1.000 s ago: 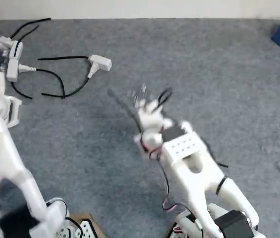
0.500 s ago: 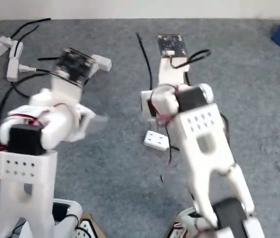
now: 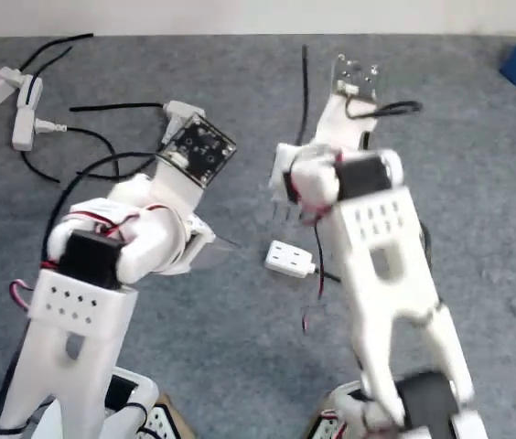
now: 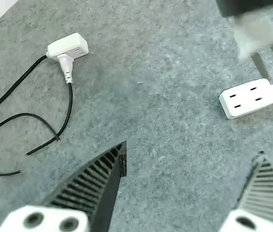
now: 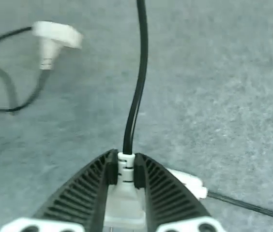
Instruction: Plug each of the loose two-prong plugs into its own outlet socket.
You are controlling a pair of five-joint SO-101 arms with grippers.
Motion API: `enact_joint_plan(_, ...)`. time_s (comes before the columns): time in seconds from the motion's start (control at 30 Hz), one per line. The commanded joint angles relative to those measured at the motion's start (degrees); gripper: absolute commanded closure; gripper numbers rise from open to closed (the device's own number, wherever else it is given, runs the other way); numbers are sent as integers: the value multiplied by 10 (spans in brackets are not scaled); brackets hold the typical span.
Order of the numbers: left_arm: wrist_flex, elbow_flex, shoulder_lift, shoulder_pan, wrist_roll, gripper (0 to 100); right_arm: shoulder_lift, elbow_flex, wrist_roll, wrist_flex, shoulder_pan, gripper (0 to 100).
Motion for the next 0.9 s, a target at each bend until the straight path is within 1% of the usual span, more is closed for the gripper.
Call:
enact_joint_plan(0.0,-53,30,-14,7,13,617,-128,97,-8,-68,-36,993)
enact_joint_plan(0.13,-55,27,-19,-8,19,617,-180,244,-10,-179,-58,993)
enact_joint_plan(0.2,-55,31,-40,-7,21,617,-181,276,-11,-218,-60,993)
enact_joint_plan(0.27,-55,38,-69,0,22,603,-181,283,-11,-232,-69,993)
enact_joint_plan(0.37,-57,53,-108,20,45,546,-181,282,-11,-232,-76,993)
enact_joint_plan(0.5,-61,93,-134,58,48,540,-185,281,-11,-228,-77,993)
enact_joint_plan(0.6,-113,123,-127,57,48,542,-187,269,-23,-204,-90,993)
enact_joint_plan(0.7,-172,148,-106,48,47,577,-182,229,-22,-153,-107,993)
enact_joint_plan(0.77,-195,155,-87,46,46,593,-182,197,-18,-124,-107,993)
enact_joint_plan(0.87,-218,155,-56,28,46,591,-181,167,-4,-92,-107,993)
